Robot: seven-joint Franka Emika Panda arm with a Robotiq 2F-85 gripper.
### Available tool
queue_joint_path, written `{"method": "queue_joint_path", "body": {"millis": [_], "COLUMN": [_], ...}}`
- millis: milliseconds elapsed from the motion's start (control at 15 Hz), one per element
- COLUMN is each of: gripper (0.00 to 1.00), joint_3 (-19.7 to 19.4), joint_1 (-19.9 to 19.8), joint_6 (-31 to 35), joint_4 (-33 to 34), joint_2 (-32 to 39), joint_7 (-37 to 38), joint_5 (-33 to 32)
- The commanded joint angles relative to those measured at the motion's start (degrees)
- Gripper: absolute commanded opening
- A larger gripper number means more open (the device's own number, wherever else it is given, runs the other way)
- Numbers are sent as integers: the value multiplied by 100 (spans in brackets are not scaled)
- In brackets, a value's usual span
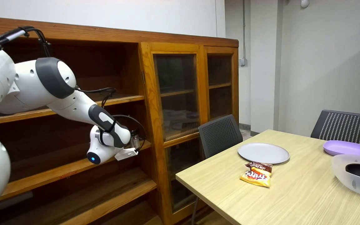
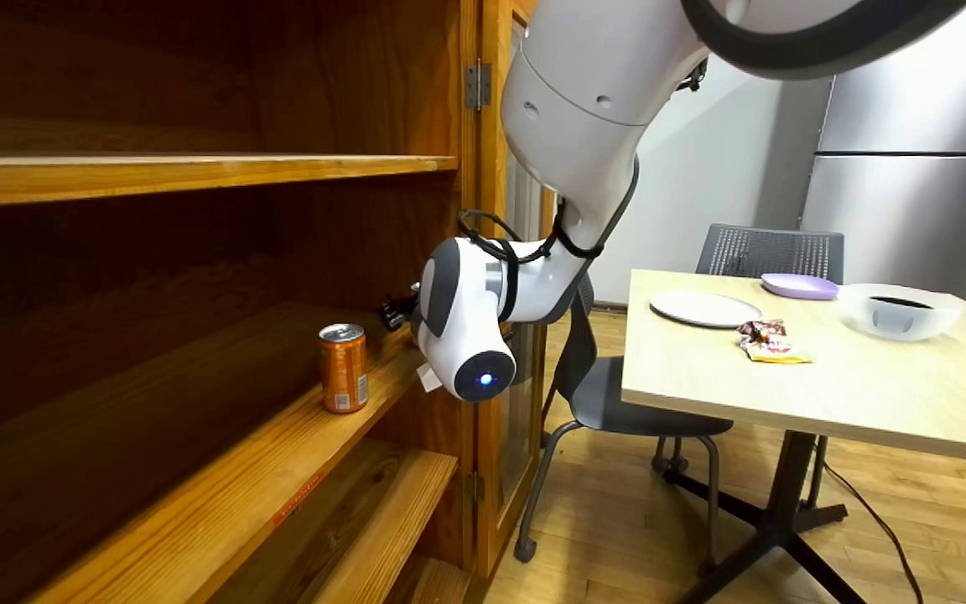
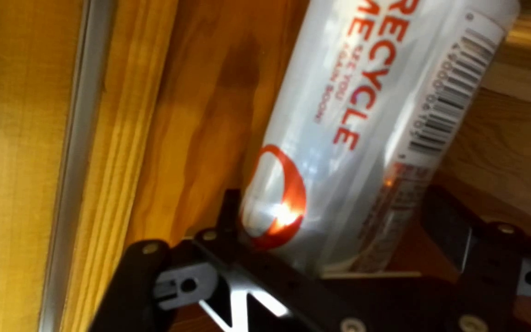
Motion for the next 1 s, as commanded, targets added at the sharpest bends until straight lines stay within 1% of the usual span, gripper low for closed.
{"method": "queue_joint_path", "body": {"millis": [0,467,933], "gripper": [100,100,100], "joint_3": [58,120,183], "joint_1": [40,206,371], "joint_6": [-171,-496,-1032], "joint_4": [-472,-1372,-2684], "joint_2": [-357,-899,-1650], "joint_7": [0,0,0], "joint_5": [0,0,0]}}
